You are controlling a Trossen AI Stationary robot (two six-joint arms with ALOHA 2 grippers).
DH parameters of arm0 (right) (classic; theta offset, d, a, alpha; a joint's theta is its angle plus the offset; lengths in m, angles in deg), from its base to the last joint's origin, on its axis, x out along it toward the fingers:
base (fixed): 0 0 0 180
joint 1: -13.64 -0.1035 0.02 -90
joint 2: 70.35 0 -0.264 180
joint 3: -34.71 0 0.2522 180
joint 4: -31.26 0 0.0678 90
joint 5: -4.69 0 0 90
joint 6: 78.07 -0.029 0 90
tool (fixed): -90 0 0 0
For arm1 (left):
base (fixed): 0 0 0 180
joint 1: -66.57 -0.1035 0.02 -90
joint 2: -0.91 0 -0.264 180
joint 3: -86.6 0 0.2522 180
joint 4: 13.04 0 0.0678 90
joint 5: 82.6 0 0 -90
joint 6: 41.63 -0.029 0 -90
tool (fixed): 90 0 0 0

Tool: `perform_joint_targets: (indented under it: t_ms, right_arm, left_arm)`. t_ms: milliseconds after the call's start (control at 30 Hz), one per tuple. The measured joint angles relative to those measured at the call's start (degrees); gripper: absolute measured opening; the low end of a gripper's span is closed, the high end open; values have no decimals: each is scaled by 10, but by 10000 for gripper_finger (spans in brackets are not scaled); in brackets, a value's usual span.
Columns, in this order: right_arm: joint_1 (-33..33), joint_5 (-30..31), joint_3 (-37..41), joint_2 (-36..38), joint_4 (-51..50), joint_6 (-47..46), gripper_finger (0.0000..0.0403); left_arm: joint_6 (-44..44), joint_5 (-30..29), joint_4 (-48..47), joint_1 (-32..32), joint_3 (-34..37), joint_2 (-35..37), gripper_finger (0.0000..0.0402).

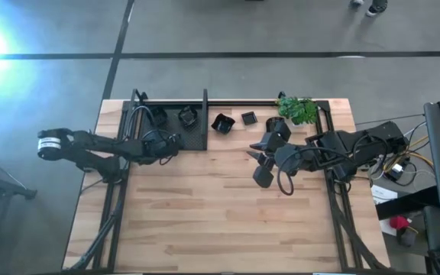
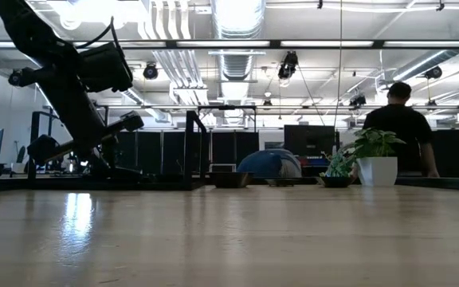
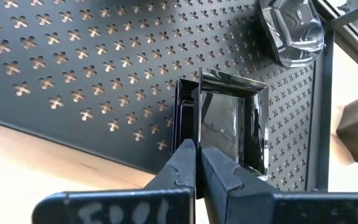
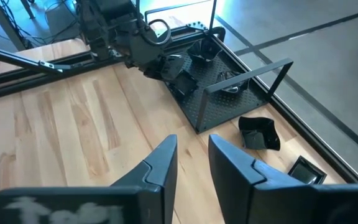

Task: Pick & Place Mini shaped plates
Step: Stack the black square plate on top of the black square plates on the shelf

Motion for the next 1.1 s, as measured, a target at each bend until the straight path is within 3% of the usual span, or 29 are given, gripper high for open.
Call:
perform_joint_targets:
  t_ms: [700,1100]
  right_arm:
    - [0,0,0,0,0,17,79]
    - [0,1,0,0,0,17,76]
  left_arm:
    - [67,16,-12,-4,1,0,10]
    - [36,30,-9,-4,0,0,10]
